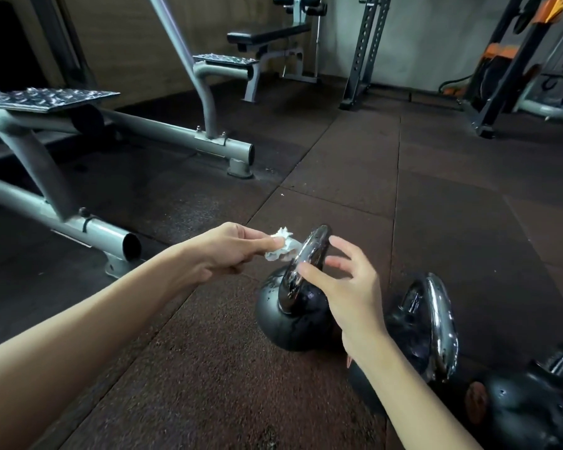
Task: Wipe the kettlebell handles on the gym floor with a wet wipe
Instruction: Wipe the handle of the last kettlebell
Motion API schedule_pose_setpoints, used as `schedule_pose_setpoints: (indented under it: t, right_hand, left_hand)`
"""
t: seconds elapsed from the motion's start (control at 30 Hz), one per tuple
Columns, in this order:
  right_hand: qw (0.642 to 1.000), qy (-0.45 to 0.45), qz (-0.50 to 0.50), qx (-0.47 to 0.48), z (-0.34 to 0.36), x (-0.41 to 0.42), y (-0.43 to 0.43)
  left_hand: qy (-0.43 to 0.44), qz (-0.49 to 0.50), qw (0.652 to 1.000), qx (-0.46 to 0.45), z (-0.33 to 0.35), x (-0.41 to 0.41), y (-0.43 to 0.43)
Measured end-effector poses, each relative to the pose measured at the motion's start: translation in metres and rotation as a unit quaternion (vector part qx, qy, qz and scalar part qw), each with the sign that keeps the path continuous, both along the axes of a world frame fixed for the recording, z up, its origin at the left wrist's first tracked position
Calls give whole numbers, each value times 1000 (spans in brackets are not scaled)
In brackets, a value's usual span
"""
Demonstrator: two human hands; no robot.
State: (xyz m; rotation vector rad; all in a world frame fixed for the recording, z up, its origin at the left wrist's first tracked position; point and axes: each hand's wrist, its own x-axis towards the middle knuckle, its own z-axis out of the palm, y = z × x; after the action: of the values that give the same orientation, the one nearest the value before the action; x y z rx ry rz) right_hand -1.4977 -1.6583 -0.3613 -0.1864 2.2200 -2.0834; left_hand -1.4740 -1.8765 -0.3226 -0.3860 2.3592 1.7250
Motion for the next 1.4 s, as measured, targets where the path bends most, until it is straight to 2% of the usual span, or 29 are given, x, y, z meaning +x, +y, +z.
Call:
schedule_pose_setpoints:
  t: [0.07,0.17,0.33,0.47,0.63,0.77,0.9,1.0,1.2,1.4]
  right_hand:
    - [999,-51,1,18,-16,11,3]
    - [995,-64,47,63,-34,20,-3]
    - [985,-114,132,4,-35,20,-12]
    - [977,-108,182,17,-36,18,-19]
    - [986,-90,129,47,-41,24,-40]
    - [984,-130,112,55,-37,21,-48]
    - [979,-129,122,95,-31,17,-44]
    - [974,-160,144,70,-21,23,-33]
    - [964,-194,149,103,-8,47,-32]
    - [958,-278,72,18,-12,44,-59]
  left_hand:
    - [3,19,1000,-1,-9,3,-11]
    - [-3,26,1000,3,-23,10,-19]
    - [-22,17,999,19,-46,20,-24]
    - [-34,10,999,13,-62,22,-25]
    - [-36,21,999,13,-70,23,-28]
    - [-37,22,999,16,-71,28,-29]
    - [-45,27,998,23,-67,31,-33]
    - [-44,35,998,3,-60,31,-37]
    - [-39,50,998,-11,-57,27,-36]
    - [-34,105,994,18,-76,17,-26]
